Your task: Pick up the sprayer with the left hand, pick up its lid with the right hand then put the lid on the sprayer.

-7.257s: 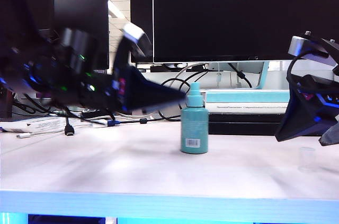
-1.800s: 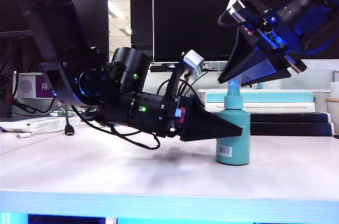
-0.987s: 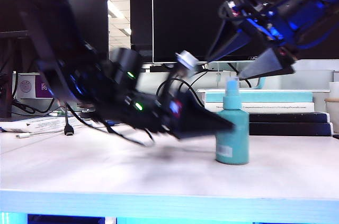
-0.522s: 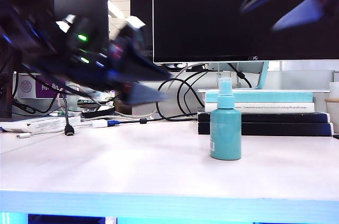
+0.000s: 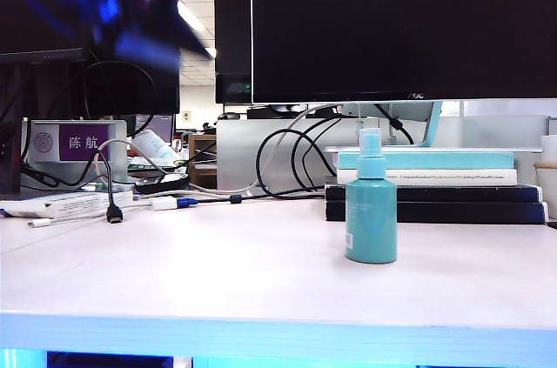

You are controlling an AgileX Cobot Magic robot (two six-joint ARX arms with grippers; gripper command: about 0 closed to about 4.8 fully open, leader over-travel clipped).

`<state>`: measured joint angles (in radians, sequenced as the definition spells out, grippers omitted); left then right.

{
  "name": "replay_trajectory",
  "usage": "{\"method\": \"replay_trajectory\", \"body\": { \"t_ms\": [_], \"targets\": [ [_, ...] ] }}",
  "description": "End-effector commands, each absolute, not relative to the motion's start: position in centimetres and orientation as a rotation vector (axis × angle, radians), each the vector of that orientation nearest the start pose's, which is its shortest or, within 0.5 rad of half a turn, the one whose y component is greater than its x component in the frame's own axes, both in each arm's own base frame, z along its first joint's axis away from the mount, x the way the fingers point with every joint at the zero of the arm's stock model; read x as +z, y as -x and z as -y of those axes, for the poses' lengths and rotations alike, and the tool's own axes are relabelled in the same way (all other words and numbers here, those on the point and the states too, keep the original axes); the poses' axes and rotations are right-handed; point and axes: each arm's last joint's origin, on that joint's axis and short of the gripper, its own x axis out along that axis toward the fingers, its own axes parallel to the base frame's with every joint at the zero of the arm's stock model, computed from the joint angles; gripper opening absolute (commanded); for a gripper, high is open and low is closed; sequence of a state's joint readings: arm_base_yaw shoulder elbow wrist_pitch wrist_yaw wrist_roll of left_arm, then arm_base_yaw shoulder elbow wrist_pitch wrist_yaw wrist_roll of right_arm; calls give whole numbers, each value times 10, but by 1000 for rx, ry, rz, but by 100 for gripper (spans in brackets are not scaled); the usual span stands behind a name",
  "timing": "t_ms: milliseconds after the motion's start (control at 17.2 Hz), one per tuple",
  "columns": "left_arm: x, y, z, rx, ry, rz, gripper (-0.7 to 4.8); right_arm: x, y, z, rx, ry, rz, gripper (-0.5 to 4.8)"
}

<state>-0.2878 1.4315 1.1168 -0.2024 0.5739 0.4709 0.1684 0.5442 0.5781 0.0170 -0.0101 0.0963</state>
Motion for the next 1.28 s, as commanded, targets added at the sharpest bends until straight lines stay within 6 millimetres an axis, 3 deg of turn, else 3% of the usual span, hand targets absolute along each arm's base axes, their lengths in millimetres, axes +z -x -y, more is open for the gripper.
{"method": "replay_trajectory", "body": {
  "t_ms": [58,174,232,290,406,522,755,929,1161,1277],
  "targets": [
    [318,-278,93,-892,-349,-277,452,292,-106,-18,161,-109,115,290],
    [318,-252,77,-754,-328,-232,425,263,-87,-13,119,-132,163,288],
    [314,-240,70,-699,-334,-210,425,255,-81,-12,121,-151,176,259],
    [303,-214,59,-595,-322,-163,425,244,-74,-11,122,-184,204,250],
    [286,-174,47,-509,-315,-55,423,240,-75,-10,104,-217,225,246],
    [270,-148,40,-422,-205,-18,391,230,-78,-11,102,-220,185,247],
    [237,-101,24,-258,-106,136,391,196,-90,-14,117,-224,88,246],
    [220,-85,17,-128,-71,239,389,173,-95,-15,103,-215,26,247],
    [192,-92,16,-68,-38,181,388,165,-96,-11,-26,-116,5,246],
    [175,-95,16,-66,-51,107,326,166,-96,-5,-156,-76,17,241]
  ]
}}
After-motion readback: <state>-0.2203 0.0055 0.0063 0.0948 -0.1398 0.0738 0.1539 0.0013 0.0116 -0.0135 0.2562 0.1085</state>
